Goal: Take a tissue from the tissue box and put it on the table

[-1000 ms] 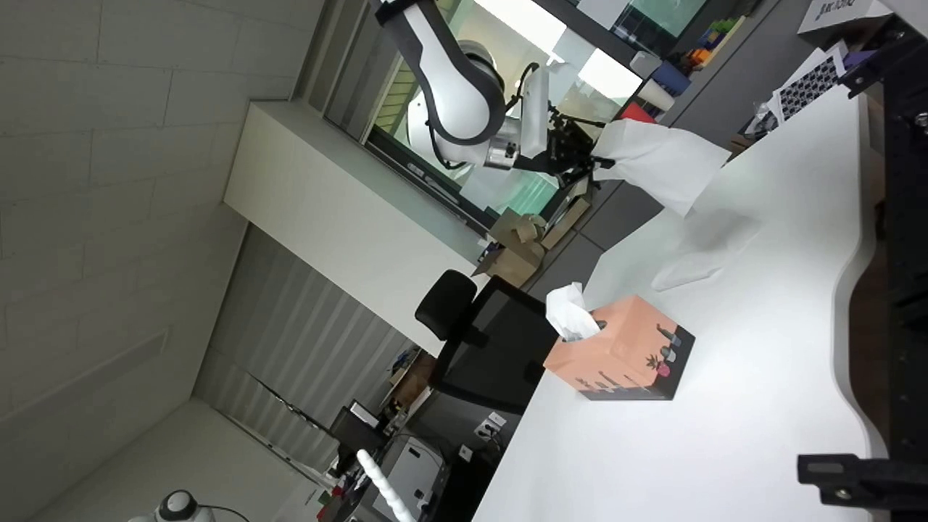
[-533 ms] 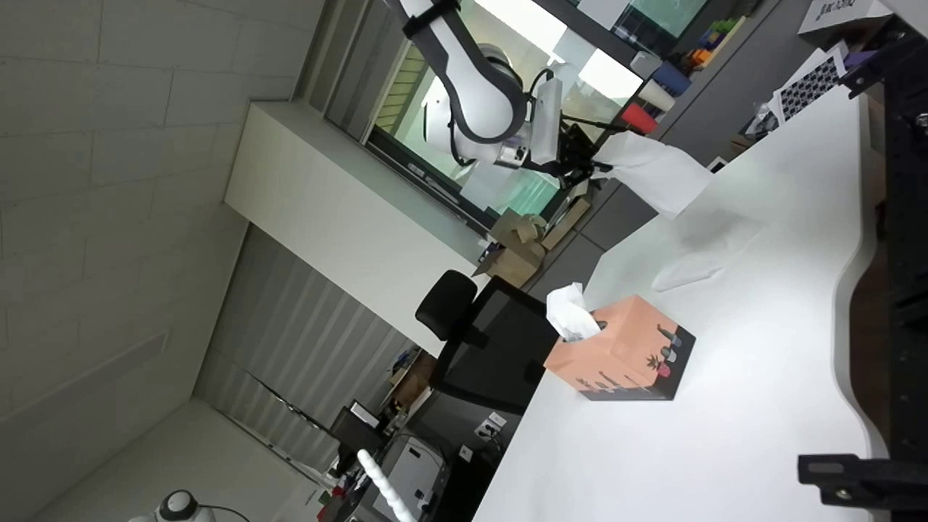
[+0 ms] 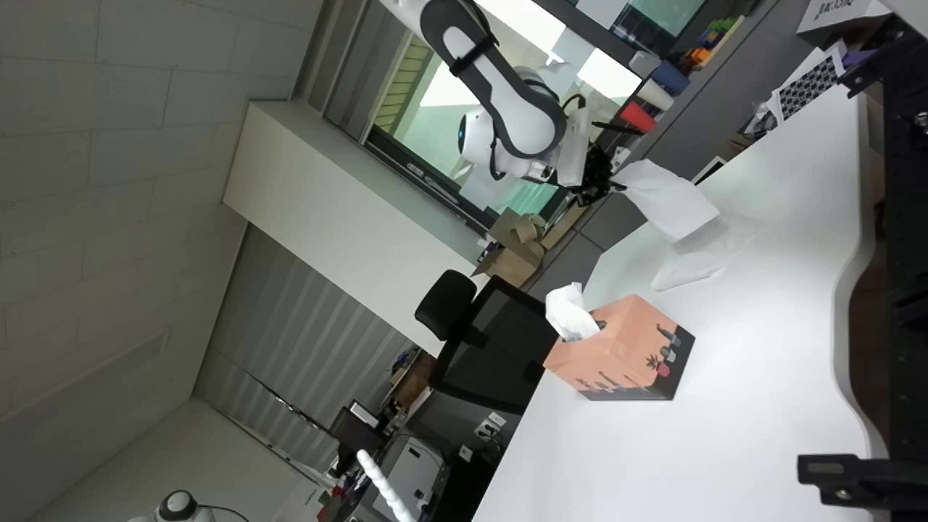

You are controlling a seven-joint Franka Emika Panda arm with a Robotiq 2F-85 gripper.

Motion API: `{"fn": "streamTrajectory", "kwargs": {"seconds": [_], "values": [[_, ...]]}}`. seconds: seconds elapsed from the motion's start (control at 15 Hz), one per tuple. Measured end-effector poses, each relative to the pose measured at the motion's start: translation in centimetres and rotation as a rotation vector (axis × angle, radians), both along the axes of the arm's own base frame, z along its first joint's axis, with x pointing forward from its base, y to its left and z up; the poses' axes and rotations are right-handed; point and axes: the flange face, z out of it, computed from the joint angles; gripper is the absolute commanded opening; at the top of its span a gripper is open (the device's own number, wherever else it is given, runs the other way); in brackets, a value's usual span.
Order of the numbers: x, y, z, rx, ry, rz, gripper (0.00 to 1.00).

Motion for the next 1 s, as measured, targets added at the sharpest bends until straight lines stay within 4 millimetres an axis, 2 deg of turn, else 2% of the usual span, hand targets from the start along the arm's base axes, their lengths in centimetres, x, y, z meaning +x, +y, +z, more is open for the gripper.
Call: {"fn": "streamTrajectory", "kwargs": {"seconds": [0.33, 0.73, 0.8, 0.87, 1.0], "values": [[1.8, -1.3, -5.7, 0.003, 0.048, -0.028, 0.0], [3.0, -2.7, -11.8, 0.056, 0.138, -0.084, 0.0], [3.2, -3.2, -12.6, 0.063, 0.156, -0.094, 0.26], [3.4, -3.8, -13.2, 0.069, 0.172, -0.105, 0.27], [3.9, -4.8, -13.8, 0.076, 0.19, -0.116, 0.4]]}}
